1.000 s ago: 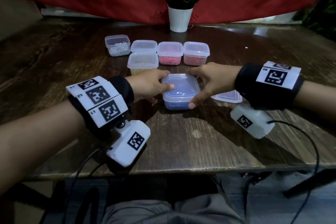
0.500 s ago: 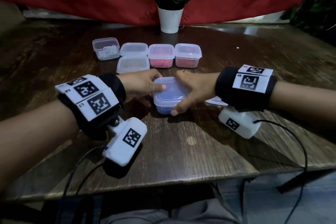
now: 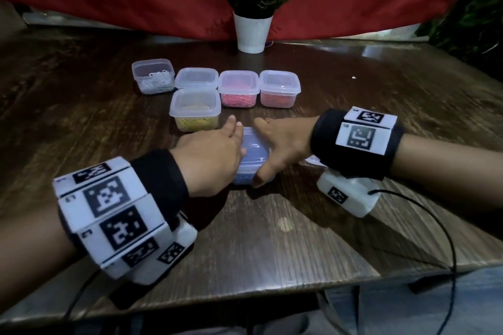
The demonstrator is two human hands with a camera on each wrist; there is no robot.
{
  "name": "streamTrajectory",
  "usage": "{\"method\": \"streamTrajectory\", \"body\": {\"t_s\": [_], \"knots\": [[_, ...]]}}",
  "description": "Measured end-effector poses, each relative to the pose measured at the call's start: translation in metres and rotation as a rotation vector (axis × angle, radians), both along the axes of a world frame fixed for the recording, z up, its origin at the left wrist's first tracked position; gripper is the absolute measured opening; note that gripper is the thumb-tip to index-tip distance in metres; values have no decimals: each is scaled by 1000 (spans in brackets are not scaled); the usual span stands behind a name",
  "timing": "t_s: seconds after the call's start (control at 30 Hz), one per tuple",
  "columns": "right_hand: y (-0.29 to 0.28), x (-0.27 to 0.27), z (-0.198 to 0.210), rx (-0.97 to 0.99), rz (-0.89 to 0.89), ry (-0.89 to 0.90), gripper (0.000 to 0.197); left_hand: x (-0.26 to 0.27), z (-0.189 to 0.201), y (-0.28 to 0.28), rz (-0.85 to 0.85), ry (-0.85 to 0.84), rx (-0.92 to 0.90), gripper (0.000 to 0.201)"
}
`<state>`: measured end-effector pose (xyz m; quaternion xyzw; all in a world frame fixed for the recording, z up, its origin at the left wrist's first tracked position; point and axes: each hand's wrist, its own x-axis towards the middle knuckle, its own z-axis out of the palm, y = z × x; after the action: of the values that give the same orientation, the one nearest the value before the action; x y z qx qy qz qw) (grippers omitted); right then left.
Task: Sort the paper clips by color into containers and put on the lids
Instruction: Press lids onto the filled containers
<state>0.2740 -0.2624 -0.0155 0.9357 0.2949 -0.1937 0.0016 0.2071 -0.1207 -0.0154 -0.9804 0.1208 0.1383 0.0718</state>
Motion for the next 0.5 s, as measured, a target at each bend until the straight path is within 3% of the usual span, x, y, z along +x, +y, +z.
{"method": "streamTrajectory", "body": {"t_s": [0.2,0.33,0.37,0.5], "knots": [[3,-4,-1,21,-67,-1,72,3,-1,9,14,53,-167,56],[15,-1,4,58,-77,-72,107,6,1,15,30,57,-254,58],[17,2,5,73,-78,-92,109,8,2,14,46,21,-254,59],[17,9,15,82,-136,-131,84,12,10,21,82,-296,-251,48]]}}
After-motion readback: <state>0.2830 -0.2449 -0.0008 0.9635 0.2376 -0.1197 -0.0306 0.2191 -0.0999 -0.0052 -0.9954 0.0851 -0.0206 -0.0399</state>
